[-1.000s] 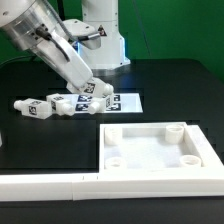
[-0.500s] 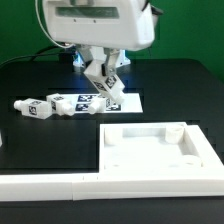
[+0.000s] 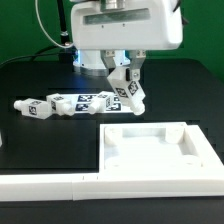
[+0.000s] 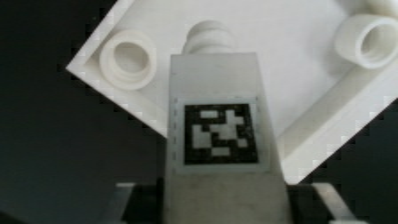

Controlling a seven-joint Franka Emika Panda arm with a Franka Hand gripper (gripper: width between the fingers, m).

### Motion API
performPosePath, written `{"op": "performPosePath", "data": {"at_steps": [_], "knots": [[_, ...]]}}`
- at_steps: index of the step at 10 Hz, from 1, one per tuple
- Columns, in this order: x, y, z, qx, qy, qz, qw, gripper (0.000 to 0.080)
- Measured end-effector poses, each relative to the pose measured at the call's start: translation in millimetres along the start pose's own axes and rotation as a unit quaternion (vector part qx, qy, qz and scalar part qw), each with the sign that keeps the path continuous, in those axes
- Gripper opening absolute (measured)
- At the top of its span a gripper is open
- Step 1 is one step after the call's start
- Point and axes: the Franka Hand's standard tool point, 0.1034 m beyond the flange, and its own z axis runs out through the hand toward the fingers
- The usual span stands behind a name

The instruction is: Assemble one leg

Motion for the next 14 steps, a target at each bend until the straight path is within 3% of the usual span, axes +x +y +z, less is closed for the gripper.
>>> {"op": "performPosePath", "data": {"at_steps": [2, 3, 6, 7, 9, 10, 14], "knots": [[-7.7, -41.4, -2.4, 0.027, 0.052, -0.084, 0.995, 0.0285], [-14.1, -51.2, 2.2, 0.037, 0.071, -0.11, 0.991, 0.0285], [-13.2, -48.3, 5.8, 0.034, 0.069, -0.13, 0.988, 0.0285], [-2.3, -41.4, 10.5, 0.018, 0.071, -0.189, 0.979, 0.0285], [18.6, -59.7, 4.5, 0.011, 0.088, -0.292, 0.952, 0.0285], [15.8, -70.2, 5.1, 0.009, 0.092, -0.331, 0.939, 0.0285], [14.2, -68.7, 7.0, 0.012, 0.09, -0.317, 0.944, 0.0287]]}}
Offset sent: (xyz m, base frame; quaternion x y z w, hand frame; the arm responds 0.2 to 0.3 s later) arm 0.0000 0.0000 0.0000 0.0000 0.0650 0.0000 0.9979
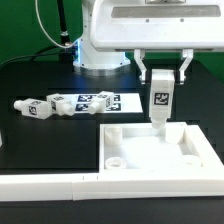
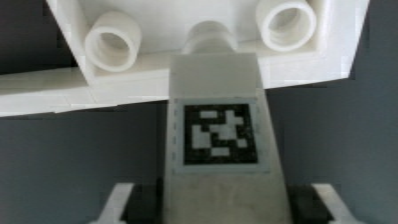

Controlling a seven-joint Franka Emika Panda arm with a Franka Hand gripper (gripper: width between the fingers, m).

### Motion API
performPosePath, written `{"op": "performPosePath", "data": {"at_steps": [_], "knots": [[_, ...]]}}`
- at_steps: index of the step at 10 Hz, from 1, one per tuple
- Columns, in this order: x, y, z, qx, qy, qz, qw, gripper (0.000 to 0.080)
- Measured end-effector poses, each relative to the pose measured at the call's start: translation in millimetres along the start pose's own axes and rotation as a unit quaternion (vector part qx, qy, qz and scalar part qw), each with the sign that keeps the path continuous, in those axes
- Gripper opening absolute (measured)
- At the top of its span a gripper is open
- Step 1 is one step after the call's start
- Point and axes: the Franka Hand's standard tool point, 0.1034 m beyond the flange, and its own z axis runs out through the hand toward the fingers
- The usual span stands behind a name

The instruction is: Assemble one leg

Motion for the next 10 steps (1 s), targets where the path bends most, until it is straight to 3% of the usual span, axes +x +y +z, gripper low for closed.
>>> {"op": "performPosePath", "data": {"at_steps": [2, 4, 6, 10], "knots": [[3.0, -20.0, 6.4, 0.015, 0.052, -0.017, 0.998, 0.0287], [-0.8, -34.1, 17.2, 0.016, 0.067, -0.036, 0.997, 0.0287], [4.8, -35.4, 27.7, 0.009, 0.07, -0.056, 0.996, 0.0287], [-10.4, -39.0, 43.1, 0.008, 0.058, -0.044, 0.997, 0.0287]]}}
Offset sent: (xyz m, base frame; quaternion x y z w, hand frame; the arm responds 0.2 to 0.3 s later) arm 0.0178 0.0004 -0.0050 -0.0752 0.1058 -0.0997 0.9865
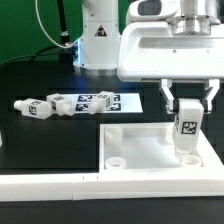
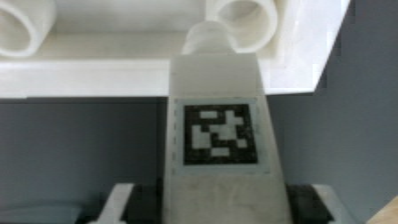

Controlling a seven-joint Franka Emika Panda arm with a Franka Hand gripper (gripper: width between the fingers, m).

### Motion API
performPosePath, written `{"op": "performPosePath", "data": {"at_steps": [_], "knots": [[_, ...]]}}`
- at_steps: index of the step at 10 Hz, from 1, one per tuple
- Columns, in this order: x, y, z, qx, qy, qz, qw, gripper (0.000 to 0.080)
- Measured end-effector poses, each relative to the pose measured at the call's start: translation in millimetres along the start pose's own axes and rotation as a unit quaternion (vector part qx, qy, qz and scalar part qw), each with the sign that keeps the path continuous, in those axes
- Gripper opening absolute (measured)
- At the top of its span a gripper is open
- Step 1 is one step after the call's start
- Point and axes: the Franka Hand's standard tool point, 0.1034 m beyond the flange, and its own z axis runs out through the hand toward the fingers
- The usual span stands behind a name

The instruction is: Assemble one leg

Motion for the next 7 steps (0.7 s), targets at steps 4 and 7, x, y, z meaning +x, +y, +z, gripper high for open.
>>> {"op": "performPosePath", "data": {"at_steps": [4, 7], "knots": [[-2.4, -9.2, 2.2, 0.003, 0.005, 0.001, 1.0, 0.0287], [-4.5, -12.4, 4.4, 0.004, 0.015, 0.004, 1.0, 0.0287]]}}
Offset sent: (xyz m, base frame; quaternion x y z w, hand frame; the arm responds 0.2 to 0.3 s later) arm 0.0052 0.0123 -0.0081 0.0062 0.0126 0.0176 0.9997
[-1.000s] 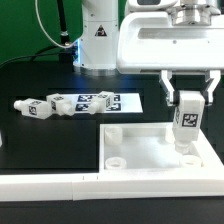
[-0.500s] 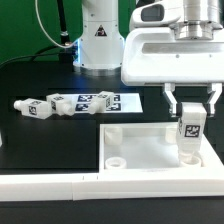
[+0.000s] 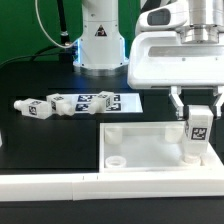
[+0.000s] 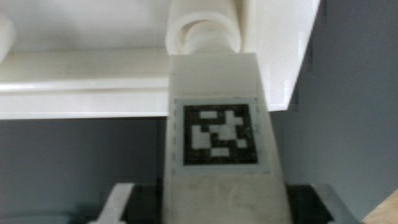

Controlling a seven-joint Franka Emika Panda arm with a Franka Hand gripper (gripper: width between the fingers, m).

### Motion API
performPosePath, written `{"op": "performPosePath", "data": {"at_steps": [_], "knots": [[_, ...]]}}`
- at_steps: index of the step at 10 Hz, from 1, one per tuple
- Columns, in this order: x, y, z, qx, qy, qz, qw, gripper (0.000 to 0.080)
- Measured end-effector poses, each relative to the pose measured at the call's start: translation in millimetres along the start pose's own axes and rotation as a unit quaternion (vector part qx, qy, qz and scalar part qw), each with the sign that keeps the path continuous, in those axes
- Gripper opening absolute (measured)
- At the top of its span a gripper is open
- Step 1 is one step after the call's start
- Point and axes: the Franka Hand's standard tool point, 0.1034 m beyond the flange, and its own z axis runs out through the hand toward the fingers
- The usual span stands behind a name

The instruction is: Assemble one leg

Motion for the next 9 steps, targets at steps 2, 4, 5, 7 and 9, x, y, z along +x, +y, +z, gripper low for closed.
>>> {"op": "performPosePath", "data": {"at_steps": [2, 4, 5, 7, 9], "knots": [[-4.3, 4.0, 4.5, -0.003, 0.006, -0.002, 1.0, 0.0287], [-9.6, 5.0, 8.7, -0.005, 0.008, -0.004, 1.0, 0.0287], [-9.0, 6.0, 9.2, -0.005, 0.012, -0.005, 1.0, 0.0287], [-7.8, 8.4, 9.9, -0.006, 0.018, -0.007, 1.0, 0.0287], [-8.1, 8.1, 9.9, -0.006, 0.017, -0.007, 1.0, 0.0505]]}}
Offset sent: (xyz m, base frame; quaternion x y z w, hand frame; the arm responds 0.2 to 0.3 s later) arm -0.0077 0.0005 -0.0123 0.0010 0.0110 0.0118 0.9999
